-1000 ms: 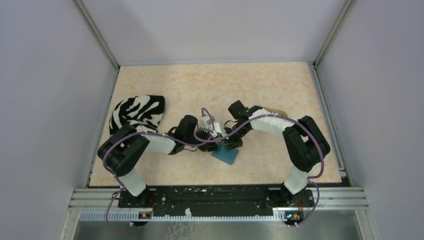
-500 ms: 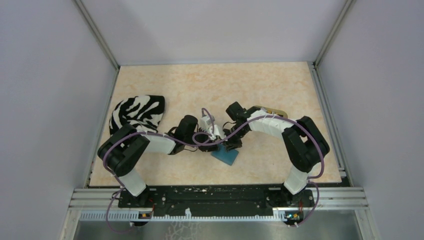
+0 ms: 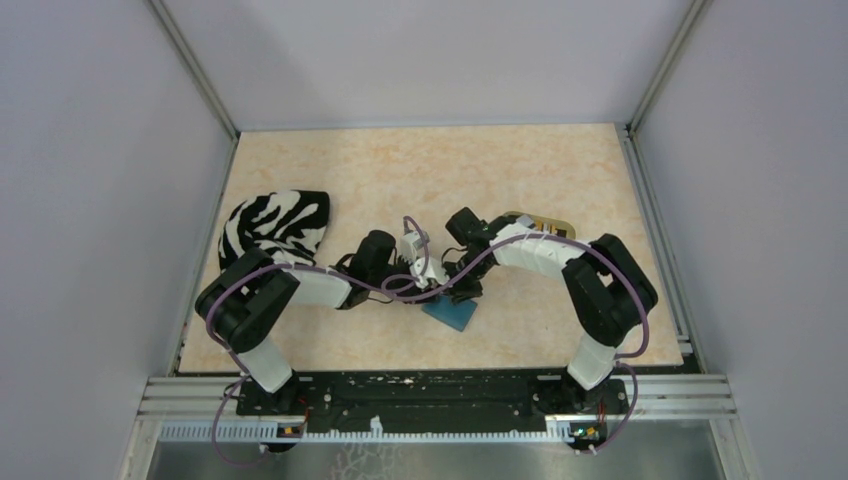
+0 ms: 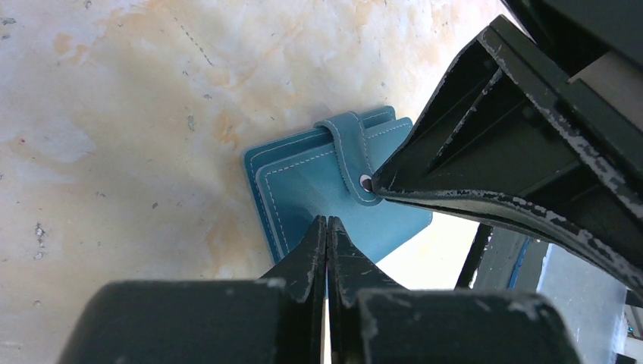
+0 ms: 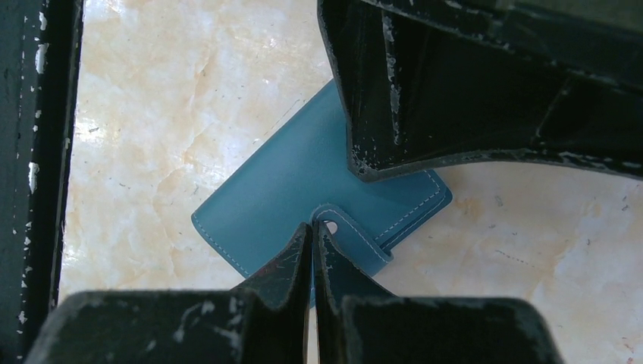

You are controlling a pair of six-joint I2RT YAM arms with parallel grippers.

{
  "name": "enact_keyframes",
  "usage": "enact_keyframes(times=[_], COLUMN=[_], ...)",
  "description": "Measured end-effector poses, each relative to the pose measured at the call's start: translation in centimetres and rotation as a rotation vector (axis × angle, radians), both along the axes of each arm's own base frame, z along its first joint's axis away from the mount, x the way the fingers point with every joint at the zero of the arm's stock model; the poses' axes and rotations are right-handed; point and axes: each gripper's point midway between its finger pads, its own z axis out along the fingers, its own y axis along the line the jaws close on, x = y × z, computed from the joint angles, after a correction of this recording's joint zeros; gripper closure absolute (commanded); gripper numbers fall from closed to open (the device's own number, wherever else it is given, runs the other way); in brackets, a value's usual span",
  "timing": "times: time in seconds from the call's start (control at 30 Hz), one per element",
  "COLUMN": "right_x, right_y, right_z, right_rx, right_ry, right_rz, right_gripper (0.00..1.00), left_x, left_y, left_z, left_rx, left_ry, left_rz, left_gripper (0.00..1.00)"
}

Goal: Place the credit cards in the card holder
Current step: Close the card holder at the center of the board.

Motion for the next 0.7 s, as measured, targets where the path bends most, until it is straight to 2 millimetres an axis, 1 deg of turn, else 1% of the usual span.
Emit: enact_keyframes(times=[0.23,0.37,0.7], right_x=[-0.5,-1.1,-1.0], right_y=[0.0,0.4,0.5], right_z=[-0.3,-0.7,-0.5], right_rx=[-0.045,-0.071,-0.102], right_ry=[-0.024,-0.042,-0.020], right_rz=[0.025,0.052,0.011], right_gripper=[1.00,1.00,1.00], left_x=[0.0,0.0,0.0], left_y=[0.0,0.0,0.0], left_z=[0.0,0.0,0.0], left_rx=[0.000,-0.001,0.000], left_ry=[0.000,0.001,0.002], left_rz=[0.000,-0.001,-0.002], left_gripper=[0.99,0.99,0.99])
